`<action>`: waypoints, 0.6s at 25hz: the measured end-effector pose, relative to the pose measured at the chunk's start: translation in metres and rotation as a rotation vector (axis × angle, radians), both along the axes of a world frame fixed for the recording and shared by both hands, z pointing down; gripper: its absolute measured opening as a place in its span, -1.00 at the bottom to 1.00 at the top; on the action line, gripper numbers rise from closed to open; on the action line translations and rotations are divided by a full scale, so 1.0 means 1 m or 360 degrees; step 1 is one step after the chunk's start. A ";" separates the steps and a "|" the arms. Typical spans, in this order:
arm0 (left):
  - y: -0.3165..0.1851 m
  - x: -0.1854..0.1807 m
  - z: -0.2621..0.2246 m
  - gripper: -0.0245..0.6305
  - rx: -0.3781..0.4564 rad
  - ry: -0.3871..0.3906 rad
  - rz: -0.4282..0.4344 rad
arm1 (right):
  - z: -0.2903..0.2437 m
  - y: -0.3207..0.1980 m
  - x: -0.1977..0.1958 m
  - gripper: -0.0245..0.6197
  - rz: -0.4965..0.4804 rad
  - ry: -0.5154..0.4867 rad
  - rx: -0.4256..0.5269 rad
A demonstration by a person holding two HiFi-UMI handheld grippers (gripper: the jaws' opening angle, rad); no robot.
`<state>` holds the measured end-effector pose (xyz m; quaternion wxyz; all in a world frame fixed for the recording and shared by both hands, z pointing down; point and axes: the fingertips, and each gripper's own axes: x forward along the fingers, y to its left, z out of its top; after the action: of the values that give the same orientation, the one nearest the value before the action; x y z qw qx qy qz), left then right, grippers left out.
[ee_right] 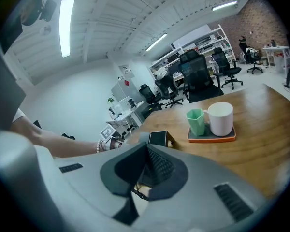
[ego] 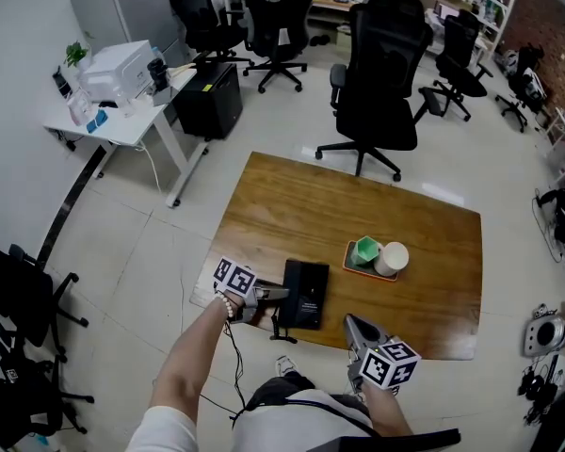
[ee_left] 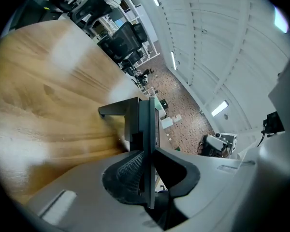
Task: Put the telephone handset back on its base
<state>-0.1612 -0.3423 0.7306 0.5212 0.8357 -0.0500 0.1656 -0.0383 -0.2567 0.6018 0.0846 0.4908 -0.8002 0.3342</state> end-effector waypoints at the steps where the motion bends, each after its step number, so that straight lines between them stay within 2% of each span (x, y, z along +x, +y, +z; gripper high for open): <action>1: 0.000 0.001 0.000 -0.71 -0.0004 0.0015 0.0001 | 0.001 0.000 0.001 -0.89 0.0001 0.0002 -0.0004; 4: 0.000 0.001 0.003 -0.70 -0.0006 0.0011 0.0008 | 0.003 0.001 0.002 -0.89 0.0003 0.0004 -0.0018; 6: -0.002 0.000 0.007 -0.53 0.0008 -0.0045 0.0000 | 0.005 0.002 0.003 -0.89 -0.0003 0.0004 -0.0027; 9: -0.004 -0.004 0.012 -0.44 0.0032 -0.0126 -0.0037 | 0.006 0.003 0.000 -0.89 -0.0033 0.0004 -0.0039; 12: -0.004 -0.007 0.016 -0.25 -0.0003 -0.0162 -0.0097 | 0.004 0.005 -0.004 -0.89 -0.0074 0.0002 -0.0043; 13: -0.003 -0.006 0.014 -0.26 -0.0024 -0.0127 -0.0114 | 0.003 0.006 -0.004 -0.89 -0.0086 0.0002 -0.0043; 15: -0.001 -0.001 0.005 -0.62 -0.0061 -0.0011 -0.0152 | 0.004 0.009 -0.001 -0.89 -0.0100 -0.0001 -0.0042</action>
<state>-0.1623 -0.3435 0.7358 0.5441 0.8218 -0.0884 0.1443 -0.0397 -0.2472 0.6056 0.1014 0.4643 -0.8107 0.3419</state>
